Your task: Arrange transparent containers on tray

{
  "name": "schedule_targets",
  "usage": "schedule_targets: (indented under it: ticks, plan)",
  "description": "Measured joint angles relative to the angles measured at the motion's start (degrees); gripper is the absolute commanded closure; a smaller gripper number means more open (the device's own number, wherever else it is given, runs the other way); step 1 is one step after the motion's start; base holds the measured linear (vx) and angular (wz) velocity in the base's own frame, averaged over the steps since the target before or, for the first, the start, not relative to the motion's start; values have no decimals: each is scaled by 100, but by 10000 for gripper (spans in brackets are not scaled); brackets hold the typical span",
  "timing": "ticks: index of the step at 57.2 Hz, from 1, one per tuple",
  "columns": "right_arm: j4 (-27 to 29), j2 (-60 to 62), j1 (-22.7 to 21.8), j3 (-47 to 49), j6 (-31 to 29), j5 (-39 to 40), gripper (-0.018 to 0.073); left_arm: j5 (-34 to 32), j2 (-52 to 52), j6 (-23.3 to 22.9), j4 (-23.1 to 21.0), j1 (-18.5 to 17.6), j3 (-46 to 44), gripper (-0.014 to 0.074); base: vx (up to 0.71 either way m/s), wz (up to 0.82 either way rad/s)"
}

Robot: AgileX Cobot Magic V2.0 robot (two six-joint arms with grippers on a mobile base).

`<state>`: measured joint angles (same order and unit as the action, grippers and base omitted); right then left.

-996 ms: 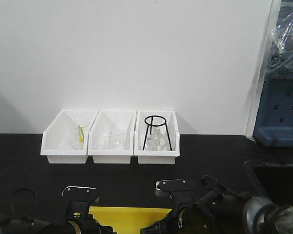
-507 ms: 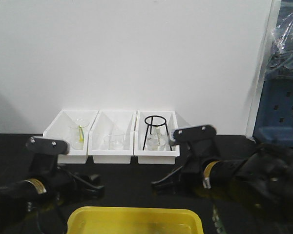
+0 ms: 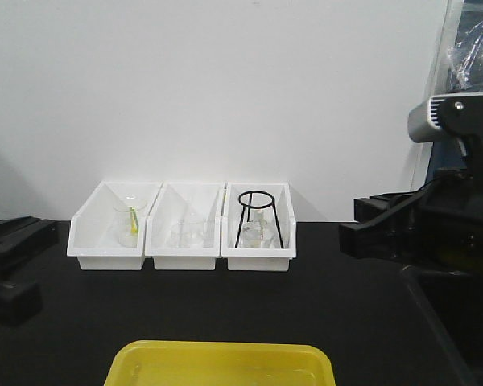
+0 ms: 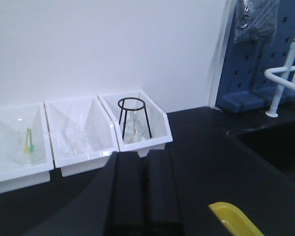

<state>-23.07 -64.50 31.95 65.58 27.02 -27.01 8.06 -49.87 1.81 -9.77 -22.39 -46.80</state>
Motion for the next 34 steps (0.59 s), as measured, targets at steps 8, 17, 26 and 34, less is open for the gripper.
schedule_targets:
  ticks: [8,17,26,34]
  plan:
    - [0,17,0,0,0,-35,572,14,398,0,64,0,25,605,0,0]
    - [0,17,0,0,0,-35,572,14,538,0,68,0,25,604,0,0]
    - [0,17,0,0,0,-38,572,14,537,0,68,0,25,604,0,0]
    - [0,17,0,0,0,-44,572,14,537,0,68,0,25,605,0,0]
